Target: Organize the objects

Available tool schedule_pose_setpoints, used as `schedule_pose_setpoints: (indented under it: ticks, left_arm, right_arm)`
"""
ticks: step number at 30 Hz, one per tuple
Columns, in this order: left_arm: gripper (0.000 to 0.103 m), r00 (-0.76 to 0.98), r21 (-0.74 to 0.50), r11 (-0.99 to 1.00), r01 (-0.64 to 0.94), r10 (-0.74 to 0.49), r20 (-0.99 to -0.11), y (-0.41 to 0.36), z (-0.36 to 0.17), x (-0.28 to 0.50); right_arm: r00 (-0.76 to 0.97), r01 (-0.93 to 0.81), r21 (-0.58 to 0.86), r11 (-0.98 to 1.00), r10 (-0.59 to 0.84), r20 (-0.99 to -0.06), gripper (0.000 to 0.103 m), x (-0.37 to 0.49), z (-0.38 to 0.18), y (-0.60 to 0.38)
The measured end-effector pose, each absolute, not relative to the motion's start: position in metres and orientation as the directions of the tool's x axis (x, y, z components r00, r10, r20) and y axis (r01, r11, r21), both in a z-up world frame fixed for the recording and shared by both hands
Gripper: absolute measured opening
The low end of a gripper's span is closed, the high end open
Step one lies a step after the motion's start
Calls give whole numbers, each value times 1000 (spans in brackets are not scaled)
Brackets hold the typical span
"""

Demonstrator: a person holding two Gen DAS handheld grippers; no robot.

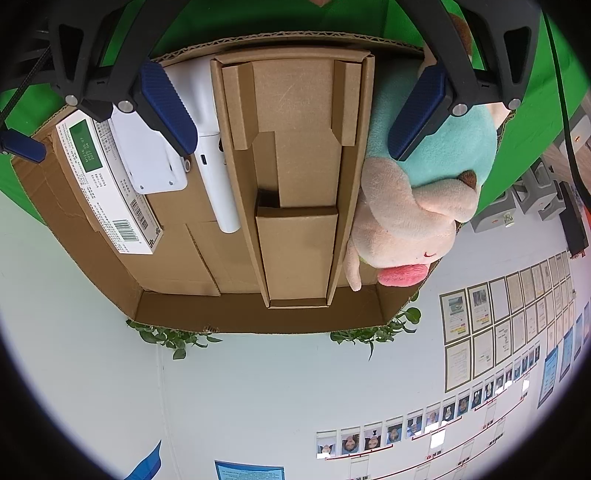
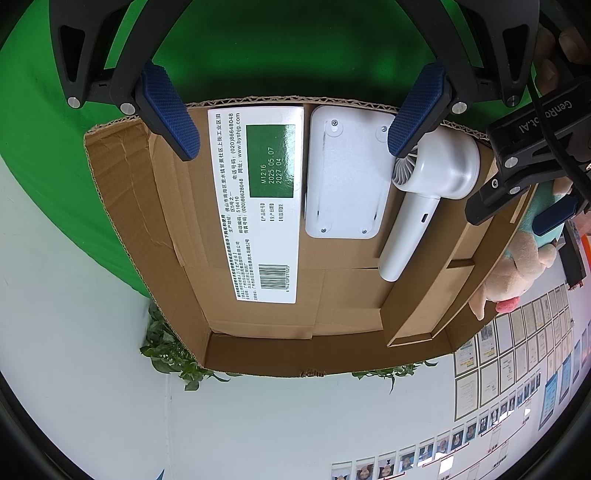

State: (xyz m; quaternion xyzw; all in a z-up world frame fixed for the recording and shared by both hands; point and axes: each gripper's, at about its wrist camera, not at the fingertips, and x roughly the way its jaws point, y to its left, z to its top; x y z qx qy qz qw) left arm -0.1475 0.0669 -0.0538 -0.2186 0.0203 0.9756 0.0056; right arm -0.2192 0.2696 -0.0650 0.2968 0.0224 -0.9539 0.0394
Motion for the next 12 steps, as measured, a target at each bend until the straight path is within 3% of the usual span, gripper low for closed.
schedule_pose_setpoints:
  ticks: [12]
  left_arm:
    - [103,-905,39,-999,-16,-2,-426,66,-54,-147]
  right_arm:
    - [-821,88,-19,-996,-62,-568,103,-219,-65,270]
